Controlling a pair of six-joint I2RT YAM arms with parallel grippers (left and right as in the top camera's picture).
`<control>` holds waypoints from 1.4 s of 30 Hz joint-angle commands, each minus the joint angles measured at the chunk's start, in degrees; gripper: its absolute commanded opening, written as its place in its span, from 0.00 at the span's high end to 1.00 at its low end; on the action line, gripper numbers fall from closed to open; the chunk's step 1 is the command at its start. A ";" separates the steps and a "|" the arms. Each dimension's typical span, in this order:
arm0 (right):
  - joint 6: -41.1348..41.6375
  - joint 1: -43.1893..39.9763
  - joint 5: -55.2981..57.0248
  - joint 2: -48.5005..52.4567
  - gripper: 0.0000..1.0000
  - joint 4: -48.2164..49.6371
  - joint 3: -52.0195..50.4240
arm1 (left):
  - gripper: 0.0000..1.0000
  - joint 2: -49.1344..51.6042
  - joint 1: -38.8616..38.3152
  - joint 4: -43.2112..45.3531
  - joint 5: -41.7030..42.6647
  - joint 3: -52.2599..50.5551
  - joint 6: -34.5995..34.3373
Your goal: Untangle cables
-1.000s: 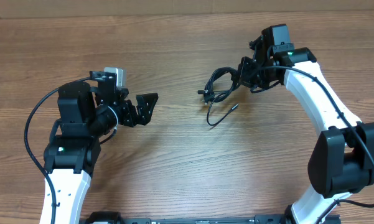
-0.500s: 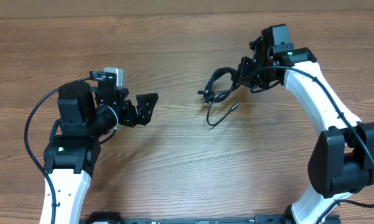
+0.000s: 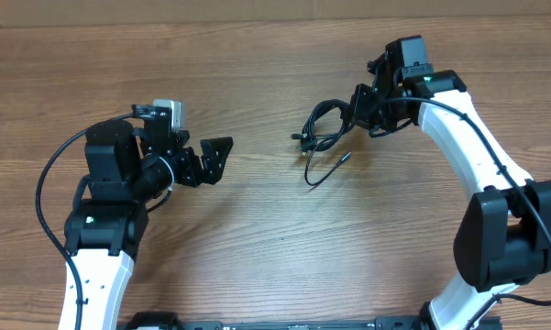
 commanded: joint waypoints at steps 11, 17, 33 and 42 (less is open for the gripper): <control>-0.02 -0.17 -1.11 -1.77 0.96 0.13 1.49 | 0.00 0.33 -0.26 0.17 1.09 1.36 -0.63; -0.02 -0.17 -1.14 -1.77 0.96 0.09 1.49 | 0.01 0.33 -0.26 0.20 1.09 1.36 -0.63; -0.07 -0.17 -1.09 -1.77 0.96 -0.37 1.49 | 0.00 0.33 -0.26 0.17 1.11 1.36 -0.63; -0.04 -0.17 -1.09 -1.77 0.96 -0.52 1.49 | 0.00 0.33 -0.26 0.17 1.11 1.36 -0.63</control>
